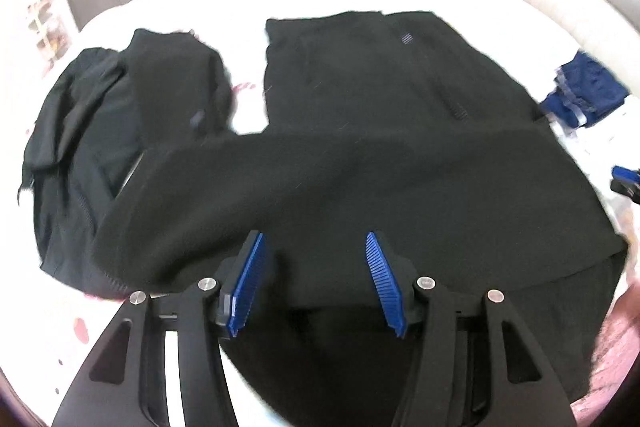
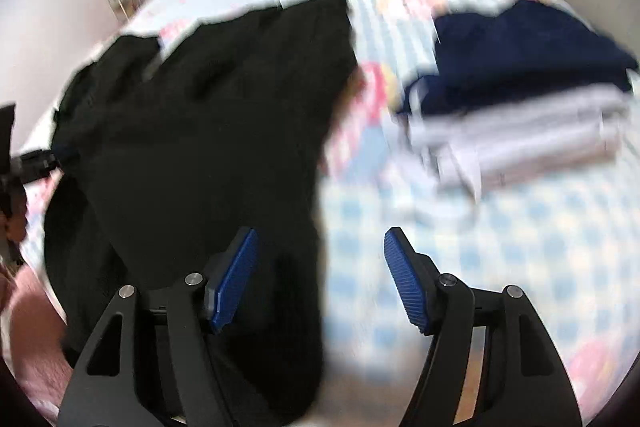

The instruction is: Fold clothes

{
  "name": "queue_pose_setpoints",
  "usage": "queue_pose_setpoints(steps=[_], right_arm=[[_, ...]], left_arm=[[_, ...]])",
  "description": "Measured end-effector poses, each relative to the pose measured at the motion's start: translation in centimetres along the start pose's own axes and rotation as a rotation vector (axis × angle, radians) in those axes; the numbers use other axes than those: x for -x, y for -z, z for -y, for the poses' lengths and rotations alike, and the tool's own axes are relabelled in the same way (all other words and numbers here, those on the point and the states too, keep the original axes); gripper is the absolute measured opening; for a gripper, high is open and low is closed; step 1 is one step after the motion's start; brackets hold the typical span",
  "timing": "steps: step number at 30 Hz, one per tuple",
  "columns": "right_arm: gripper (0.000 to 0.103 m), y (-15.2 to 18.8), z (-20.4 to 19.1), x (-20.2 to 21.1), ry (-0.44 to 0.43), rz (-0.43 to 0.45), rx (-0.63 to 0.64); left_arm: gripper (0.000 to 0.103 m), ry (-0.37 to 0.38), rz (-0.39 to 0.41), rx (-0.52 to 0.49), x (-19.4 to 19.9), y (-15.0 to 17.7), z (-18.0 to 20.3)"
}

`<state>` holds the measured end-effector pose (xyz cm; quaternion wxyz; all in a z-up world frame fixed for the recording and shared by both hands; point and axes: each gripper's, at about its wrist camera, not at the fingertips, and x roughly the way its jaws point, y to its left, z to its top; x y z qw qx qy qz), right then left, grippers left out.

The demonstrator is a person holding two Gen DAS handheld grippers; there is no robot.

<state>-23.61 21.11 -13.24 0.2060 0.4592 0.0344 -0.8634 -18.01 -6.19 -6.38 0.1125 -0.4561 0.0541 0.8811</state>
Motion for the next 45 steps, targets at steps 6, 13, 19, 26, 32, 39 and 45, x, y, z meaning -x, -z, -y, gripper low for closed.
queue_pose_setpoints(steps=[6,13,19,26,32,39,45], right_arm=[[0.068,-7.1,-3.7,-2.8,0.034,0.042,0.052],[0.064,-10.0,-7.4,-11.1,0.084,-0.104,0.097],[0.064,-7.3,-2.7,-10.3,0.069,-0.101,-0.017],[0.066,-9.4,-1.6,-9.8,-0.025,-0.054,-0.087],[0.060,-8.8,-2.3,-14.3,0.094,-0.225,0.031],[0.054,-7.6,-0.2,-10.3,0.205,-0.151,0.071],[0.025,-7.3,2.8,-8.4,0.222,-0.101,-0.044]], left_arm=[[0.055,0.041,-0.039,-0.040,-2.6,-2.7,4.8],[0.055,0.027,-0.106,-0.073,-6.8,-3.7,6.3],[0.055,0.061,-0.121,-0.001,-8.7,-5.0,5.5],[0.055,0.071,-0.103,0.005,-8.6,-6.2,6.4],[0.055,0.080,-0.117,0.014,-8.6,-5.8,6.3],[0.055,0.104,-0.099,-0.004,-8.5,-6.7,7.5],[0.058,0.102,-0.096,-0.038,-9.4,-6.7,8.6]])
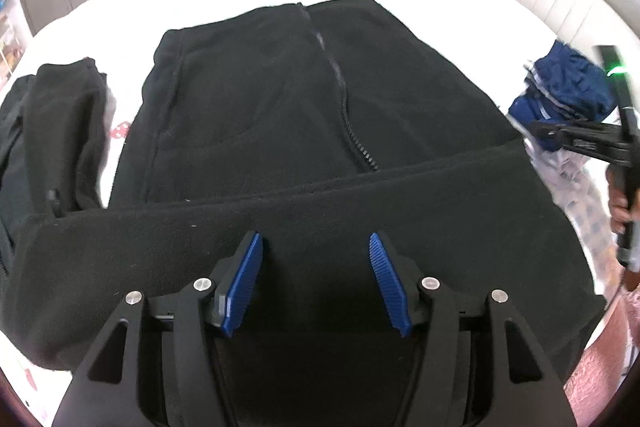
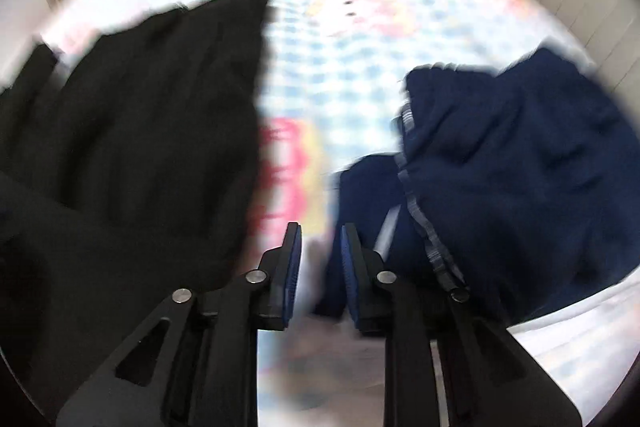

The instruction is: Fold clothes

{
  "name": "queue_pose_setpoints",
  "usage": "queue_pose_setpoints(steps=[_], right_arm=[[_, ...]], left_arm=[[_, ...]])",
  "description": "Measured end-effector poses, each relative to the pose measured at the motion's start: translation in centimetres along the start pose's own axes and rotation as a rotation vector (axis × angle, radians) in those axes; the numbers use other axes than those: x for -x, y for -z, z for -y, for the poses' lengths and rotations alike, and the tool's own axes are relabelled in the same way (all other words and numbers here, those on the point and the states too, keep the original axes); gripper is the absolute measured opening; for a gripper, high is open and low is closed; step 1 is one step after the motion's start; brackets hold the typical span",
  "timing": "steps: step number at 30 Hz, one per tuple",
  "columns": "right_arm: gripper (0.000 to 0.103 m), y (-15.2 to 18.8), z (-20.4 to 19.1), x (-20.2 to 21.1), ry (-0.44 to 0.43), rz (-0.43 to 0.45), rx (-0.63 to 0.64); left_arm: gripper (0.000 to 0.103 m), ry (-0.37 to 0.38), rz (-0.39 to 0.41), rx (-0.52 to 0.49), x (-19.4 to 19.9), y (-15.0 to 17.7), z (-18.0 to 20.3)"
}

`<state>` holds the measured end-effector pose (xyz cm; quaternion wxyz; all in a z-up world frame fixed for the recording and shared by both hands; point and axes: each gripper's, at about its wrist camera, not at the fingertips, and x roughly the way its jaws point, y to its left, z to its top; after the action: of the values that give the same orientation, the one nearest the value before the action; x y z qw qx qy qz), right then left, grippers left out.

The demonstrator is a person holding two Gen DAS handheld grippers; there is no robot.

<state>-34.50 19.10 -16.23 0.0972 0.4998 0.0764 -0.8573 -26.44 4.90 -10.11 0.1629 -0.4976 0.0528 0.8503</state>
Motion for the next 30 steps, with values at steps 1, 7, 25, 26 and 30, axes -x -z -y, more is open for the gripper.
queue_pose_setpoints(steps=[1,7,25,26,30], right_arm=[[0.037,0.3,-0.2,0.5,-0.035,0.011,0.000],[0.050,1.5,-7.4,1.8,-0.190,0.075,0.138],[0.059,10.9,-9.2,4.2,-0.102,0.037,0.058],[0.060,11.1,-9.1,5.1,-0.101,0.056,0.042],[0.061,11.4,-9.9,7.3,-0.130,0.134,-0.006]], left_arm=[[0.058,0.004,-0.020,0.011,-1.0,0.0,-0.2],[0.060,-0.031,-0.048,0.000,-3.5,0.3,0.2],[0.061,0.024,-0.023,0.041,0.8,7.3,6.8],[0.061,0.055,0.002,0.047,1.8,7.6,6.8],[0.061,0.096,0.045,0.044,3.3,8.7,7.4]])
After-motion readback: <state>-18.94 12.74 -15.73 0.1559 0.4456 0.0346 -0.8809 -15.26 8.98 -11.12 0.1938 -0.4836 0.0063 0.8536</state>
